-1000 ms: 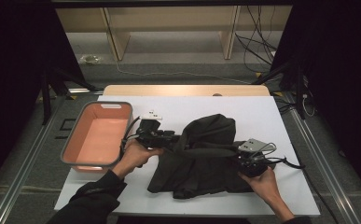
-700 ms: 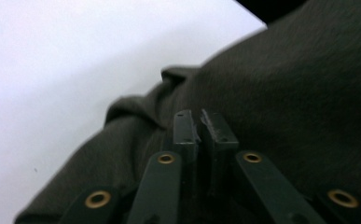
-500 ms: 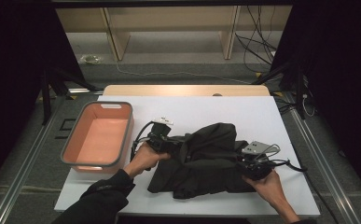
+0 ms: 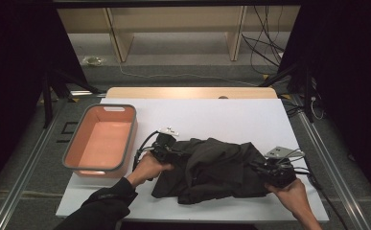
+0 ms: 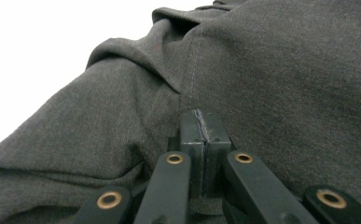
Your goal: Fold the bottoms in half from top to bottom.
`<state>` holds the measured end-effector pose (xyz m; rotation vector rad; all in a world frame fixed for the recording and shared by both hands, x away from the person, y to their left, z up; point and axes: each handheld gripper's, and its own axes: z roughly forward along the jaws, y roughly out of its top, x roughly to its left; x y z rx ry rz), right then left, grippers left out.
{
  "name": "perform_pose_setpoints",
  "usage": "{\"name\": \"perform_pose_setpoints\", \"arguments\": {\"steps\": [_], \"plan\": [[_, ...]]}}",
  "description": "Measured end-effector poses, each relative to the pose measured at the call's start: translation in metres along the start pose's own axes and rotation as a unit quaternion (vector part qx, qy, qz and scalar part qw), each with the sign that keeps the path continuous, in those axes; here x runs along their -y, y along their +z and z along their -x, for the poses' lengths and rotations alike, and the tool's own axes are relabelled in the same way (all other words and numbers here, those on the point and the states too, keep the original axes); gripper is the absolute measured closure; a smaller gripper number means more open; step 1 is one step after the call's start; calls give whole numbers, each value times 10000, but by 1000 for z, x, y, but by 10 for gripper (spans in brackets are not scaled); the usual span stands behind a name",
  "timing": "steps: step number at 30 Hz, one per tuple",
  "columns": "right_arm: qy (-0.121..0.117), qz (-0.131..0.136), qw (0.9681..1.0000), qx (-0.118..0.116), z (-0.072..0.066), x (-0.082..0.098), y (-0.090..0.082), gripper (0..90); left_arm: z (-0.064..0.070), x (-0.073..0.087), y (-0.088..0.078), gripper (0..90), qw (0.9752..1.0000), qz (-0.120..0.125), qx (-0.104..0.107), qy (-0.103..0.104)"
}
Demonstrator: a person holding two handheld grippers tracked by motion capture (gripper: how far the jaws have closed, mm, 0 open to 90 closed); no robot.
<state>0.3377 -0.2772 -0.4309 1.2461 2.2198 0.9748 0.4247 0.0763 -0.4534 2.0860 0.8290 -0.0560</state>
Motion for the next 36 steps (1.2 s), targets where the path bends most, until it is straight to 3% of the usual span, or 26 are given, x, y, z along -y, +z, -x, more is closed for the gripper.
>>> {"name": "perform_pose_setpoints", "arguments": {"steps": [3, 10, 16, 20, 28, 31, 36], "plan": [[204, 302, 9993, -35, 3, -11, -8, 793, 6, 1, 0, 887, 10000, -49, 20, 82], [8, 561, 9983, -173, -10, -46, -11, 795, 13, 1, 1, 881, 9997, -71, -11, 246], [-93, 683, 9965, -466, -19, -68, -4, 805, 14, 2, 0, 876, 9995, -100, -11, 307], [-188, 564, 9972, -449, -25, -64, -1, 822, 16, -1, -6, 853, 9992, -117, -9, 390], [-184, 446, 9979, -440, -26, -52, 3, 839, 24, -21, -33, 844, 9987, 379, 1, 344], [-231, 426, 9978, -443, -27, -51, 3, 840, 33, -25, -27, 847, 9986, 400, -14, 352], [-246, 353, 9979, -480, -29, -46, 3, 843, 46, -31, -17, 853, 9983, 408, 297, 306]]}}
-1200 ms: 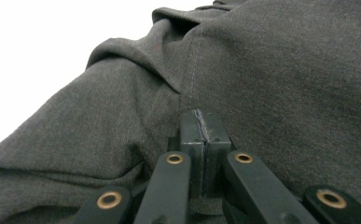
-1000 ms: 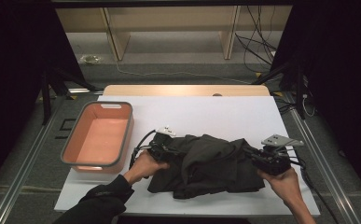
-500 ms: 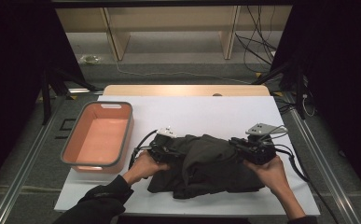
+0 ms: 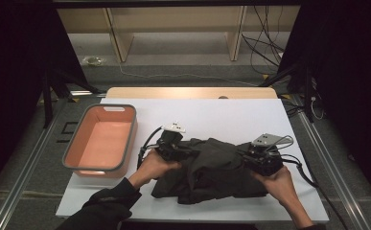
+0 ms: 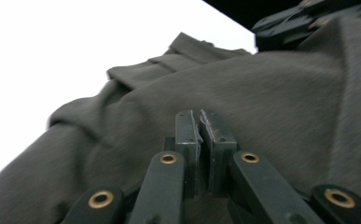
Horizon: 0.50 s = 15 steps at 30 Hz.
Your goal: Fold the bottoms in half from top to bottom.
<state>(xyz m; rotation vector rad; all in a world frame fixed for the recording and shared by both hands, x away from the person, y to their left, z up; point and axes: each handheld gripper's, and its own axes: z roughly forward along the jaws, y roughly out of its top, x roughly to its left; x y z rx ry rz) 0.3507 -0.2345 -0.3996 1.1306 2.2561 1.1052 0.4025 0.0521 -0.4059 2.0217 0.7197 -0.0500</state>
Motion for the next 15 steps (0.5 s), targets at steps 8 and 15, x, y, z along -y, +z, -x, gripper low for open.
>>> {"name": "perform_pose_setpoints", "arguments": {"steps": [8, 15], "plan": [[-139, -267, 9995, -44, -5, 10, 5, 834, 9, 27, 24, 886, 9977, -595, 281, 175], [-157, -734, 9969, 250, -8, 19, 17, 775, 13, 46, 40, 889, 9938, -1012, 283, 369]]}}
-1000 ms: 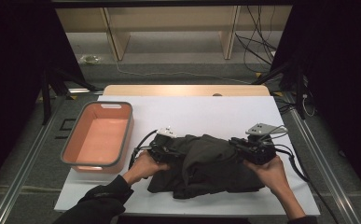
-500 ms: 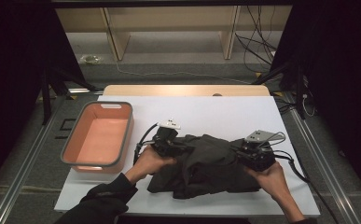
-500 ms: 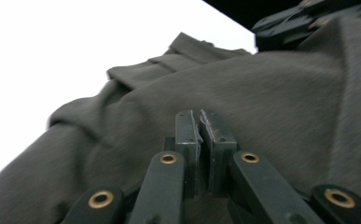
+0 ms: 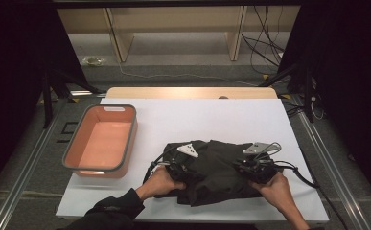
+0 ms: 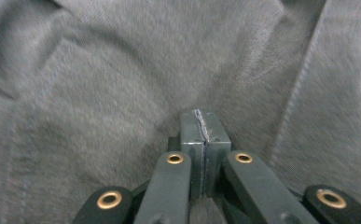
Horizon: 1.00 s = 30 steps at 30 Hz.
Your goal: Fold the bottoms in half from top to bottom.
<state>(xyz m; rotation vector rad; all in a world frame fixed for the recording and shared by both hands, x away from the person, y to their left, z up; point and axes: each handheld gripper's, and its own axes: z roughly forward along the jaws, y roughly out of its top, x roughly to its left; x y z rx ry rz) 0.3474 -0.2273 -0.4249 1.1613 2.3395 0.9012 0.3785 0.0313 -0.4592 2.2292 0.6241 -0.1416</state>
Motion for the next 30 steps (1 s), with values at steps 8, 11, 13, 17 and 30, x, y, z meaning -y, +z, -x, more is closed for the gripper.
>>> {"name": "perform_pose_setpoints", "arguments": {"steps": [8, 11, 13, 17, 30], "plan": [[910, -227, 9953, 257, 23, 7, -1, 575, 6, 3, -8, 885, 10000, -2, -30, -25], [1053, -341, 9935, 251, 23, 6, 3, 469, 7, 4, -10, 884, 10000, -3, -18, -50], [1165, -438, 9921, 166, 21, 6, 7, 435, 8, 5, -11, 883, 10000, 8, -31, -40], [1340, -678, 9887, 31, 20, 5, 18, 389, 11, 7, -14, 879, 10000, -15, 12, -55], [1461, -59, 9892, 66, 47, -23, 16, 890, 16, 8, -12, 886, 9999, -82, 84, -42]]}}
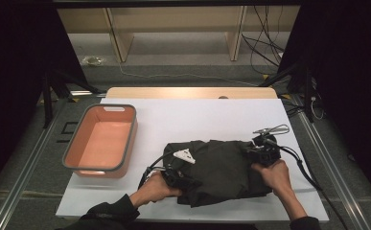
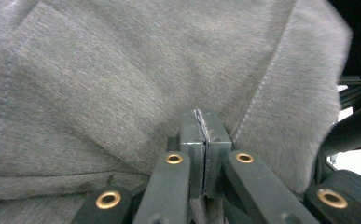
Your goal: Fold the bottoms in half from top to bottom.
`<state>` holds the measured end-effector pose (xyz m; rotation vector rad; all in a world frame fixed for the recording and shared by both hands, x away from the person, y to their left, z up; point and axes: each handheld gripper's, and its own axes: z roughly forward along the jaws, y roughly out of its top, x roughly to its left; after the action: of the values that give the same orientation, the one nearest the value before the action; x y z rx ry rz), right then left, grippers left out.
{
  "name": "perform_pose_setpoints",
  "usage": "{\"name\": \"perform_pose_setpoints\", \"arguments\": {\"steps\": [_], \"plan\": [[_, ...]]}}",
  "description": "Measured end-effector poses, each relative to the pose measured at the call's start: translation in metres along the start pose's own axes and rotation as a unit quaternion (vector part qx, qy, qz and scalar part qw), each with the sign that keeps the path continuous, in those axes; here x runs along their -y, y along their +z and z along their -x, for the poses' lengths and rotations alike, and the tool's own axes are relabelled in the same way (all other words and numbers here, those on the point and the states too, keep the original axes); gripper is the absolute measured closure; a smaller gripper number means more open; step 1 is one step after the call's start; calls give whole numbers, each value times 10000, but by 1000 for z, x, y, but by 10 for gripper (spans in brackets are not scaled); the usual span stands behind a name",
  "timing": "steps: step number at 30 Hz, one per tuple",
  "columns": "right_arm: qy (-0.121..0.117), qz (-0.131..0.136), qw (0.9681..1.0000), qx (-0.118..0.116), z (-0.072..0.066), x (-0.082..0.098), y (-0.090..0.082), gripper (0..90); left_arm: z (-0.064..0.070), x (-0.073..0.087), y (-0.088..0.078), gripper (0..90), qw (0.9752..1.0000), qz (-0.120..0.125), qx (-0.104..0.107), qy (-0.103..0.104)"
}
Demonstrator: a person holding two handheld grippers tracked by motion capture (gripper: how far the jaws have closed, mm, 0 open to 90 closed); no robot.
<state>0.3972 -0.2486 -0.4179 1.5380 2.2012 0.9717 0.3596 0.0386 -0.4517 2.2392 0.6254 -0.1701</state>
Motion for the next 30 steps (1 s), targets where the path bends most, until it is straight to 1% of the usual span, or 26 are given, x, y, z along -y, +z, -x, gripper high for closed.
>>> {"name": "perform_pose_setpoints", "arguments": {"steps": [2, 3, 6, 7, 8, 10, 12, 13, 15, 18, 20, 21, 22, 23, 25, 26, 27, 28, 30], "plan": [[8, 66, 10000, 51, 1, -6, 1, 890, 1, 1, 2, 888, 10000, -48, -1, 40], [-45, 45, 9999, 126, 1, -7, 4, 890, 1, 1, 3, 888, 10000, -80, 4, 47], [-115, -93, 9995, 279, 2, -6, 15, 888, 2, 5, 8, 890, 9997, -222, -39, 131], [-98, -149, 9994, 294, 2, -5, 17, 887, 1, 6, 9, 890, 9995, -268, -52, 148], [-98, -177, 9994, 296, 2, -4, 19, 884, 1, 7, 11, 890, 9996, -265, -56, 111], [-90, -247, 9992, 295, 4, -2, 21, 881, 2, 9, 12, 890, 9993, -332, -53, 150], [-126, -316, 9988, 361, 5, 0, 24, 879, 2, 10, 14, 890, 9992, -354, -66, 169], [-149, -359, 9985, 394, 6, 0, 26, 877, 2, 11, 15, 891, 9993, -342, -63, 145], [-142, -421, 9981, 436, 6, 2, 30, 864, 3, 11, 16, 891, 9992, -357, -70, 154], [-179, -581, 9968, 514, 4, 3, 33, 808, 2, 10, 15, 890, 9992, -359, -72, 153], [-166, -504, 9969, 575, 6, 2, 28, 758, 3, 8, 13, 886, 9991, -372, -75, 168], [-121, -430, 9973, 582, 7, 1, 24, 714, 4, 6, 10, 871, 9991, -364, -75, 179], [-98, -355, 9977, 562, 8, 0, 20, 709, 4, 4, 7, 837, 9993, -322, -46, 159], [-124, -263, 9981, 545, 8, -1, 16, 699, 4, 1, 3, 801, 9996, -262, 16, 98], [-191, -77, 9982, 556, 4, -3, 7, 675, 2, -6, -9, 749, 9999, -40, 144, -63], [-232, -1, 9983, 528, 1, -5, 4, 672, 1, -9, -14, 741, 9998, 86, 123, -102], [-267, 79, 9984, 488, -2, -6, 1, 671, -1, -12, -19, 733, 9998, 162, 37, -79], [-342, 150, 9984, 433, -5, -7, -1, 672, -3, -15, -23, 730, 9996, 234, -45, -126], [-417, 178, 9984, 335, -13, -9, -1, 672, -13, -20, -30, 737, 9987, 356, -259, -237]]}}
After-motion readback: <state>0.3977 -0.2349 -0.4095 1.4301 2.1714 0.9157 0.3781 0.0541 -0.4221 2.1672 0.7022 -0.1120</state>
